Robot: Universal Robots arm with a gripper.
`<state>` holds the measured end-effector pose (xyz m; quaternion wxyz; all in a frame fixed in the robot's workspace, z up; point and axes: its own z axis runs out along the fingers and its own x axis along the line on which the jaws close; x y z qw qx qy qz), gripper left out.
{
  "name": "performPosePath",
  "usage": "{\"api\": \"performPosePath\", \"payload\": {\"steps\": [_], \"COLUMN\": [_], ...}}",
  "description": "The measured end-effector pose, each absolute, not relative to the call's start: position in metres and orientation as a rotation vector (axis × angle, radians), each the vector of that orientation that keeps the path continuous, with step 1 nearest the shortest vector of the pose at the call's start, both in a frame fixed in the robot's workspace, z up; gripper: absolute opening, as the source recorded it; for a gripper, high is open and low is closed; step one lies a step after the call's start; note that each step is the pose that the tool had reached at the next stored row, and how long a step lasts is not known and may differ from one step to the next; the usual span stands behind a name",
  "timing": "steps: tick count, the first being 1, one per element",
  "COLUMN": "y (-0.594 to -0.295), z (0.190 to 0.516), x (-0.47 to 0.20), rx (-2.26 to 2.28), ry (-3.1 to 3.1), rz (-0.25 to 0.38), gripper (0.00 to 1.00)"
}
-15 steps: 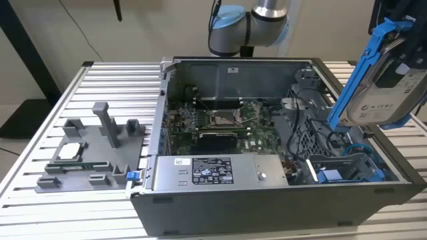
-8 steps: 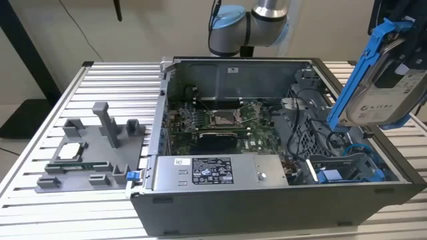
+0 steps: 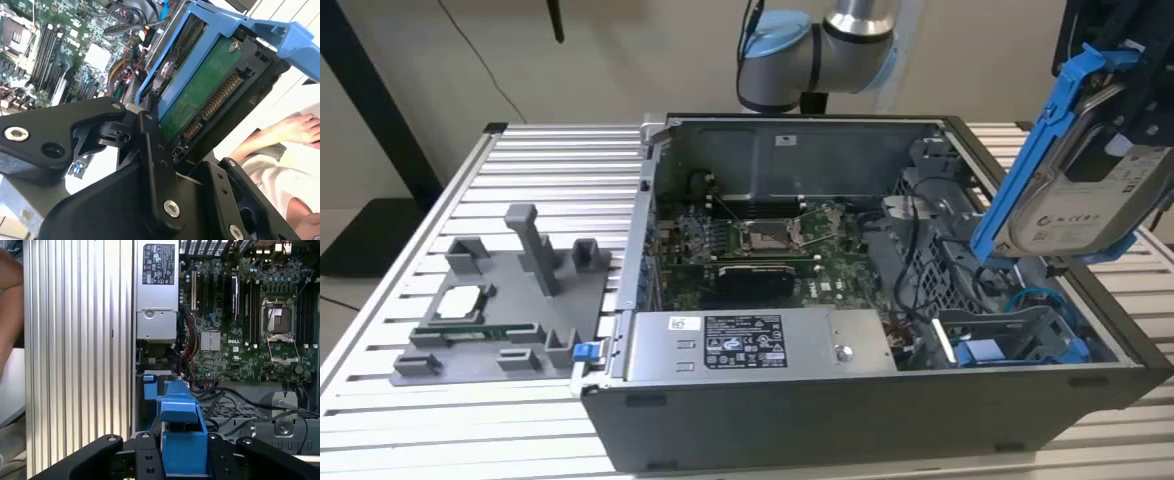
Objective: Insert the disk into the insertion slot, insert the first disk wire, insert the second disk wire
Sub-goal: 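Insert the disk into the insertion slot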
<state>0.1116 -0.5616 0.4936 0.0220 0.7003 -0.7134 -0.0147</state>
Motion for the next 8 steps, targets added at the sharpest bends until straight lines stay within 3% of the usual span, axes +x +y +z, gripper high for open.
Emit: {"api": "performPosePath", "payload": {"steps": [8], "y": [-0.5617], "z": [0.4924], "x": [0.1116], "rx": [2.168], "ry": [-2.209], "rz": [-0.047], "gripper": [0.0]}}
